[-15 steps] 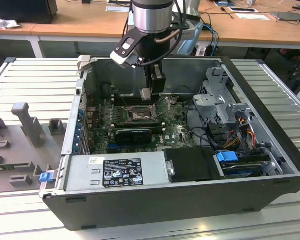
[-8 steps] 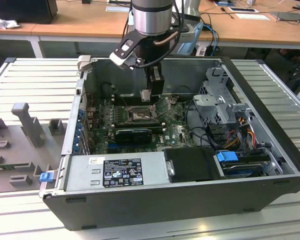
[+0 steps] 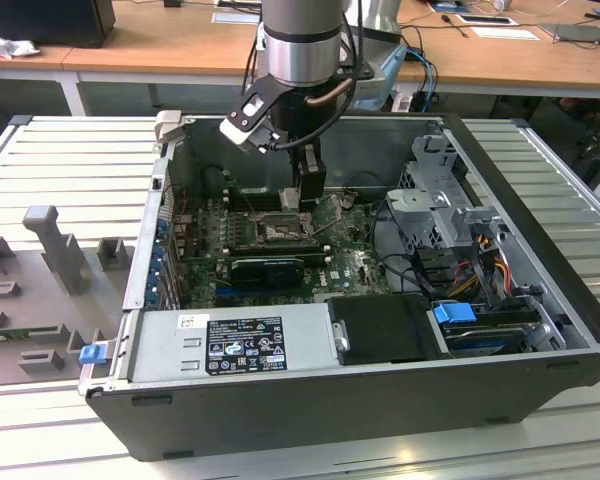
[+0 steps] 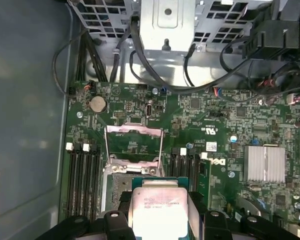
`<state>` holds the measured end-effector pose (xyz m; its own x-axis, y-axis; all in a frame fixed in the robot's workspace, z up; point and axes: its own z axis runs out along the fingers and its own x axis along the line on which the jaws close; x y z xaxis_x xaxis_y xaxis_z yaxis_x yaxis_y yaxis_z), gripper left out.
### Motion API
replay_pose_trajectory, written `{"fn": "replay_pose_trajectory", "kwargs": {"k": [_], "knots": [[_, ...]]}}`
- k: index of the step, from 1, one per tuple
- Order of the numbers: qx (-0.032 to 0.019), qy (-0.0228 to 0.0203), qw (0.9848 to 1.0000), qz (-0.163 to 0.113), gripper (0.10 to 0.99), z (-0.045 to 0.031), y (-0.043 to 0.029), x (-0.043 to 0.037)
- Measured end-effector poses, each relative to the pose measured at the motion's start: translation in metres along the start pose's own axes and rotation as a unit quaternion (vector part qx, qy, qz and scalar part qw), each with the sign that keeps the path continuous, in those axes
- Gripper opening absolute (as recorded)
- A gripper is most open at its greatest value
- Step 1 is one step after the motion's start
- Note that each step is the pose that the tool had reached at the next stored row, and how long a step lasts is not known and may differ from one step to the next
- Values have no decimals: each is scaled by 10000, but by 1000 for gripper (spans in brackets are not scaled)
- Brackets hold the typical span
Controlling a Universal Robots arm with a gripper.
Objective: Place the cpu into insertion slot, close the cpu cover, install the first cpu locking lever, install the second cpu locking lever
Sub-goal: 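Place the cpu into insertion slot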
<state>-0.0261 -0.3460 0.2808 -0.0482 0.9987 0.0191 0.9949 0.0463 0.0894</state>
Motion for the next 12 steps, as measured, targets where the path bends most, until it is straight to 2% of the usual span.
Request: {"fn": "replay_pose_trajectory", "kwargs": {"k": [2,6,8,10,12], "knots": [[-1,-6,10000,72,525,72,-31,32],[-2,-10,9999,112,525,160,-43,68],[-2,-10,9999,118,525,234,-49,86],[-2,-10,9999,120,525,257,-54,92],[-1,-5,9999,122,525,311,-63,109]]}}
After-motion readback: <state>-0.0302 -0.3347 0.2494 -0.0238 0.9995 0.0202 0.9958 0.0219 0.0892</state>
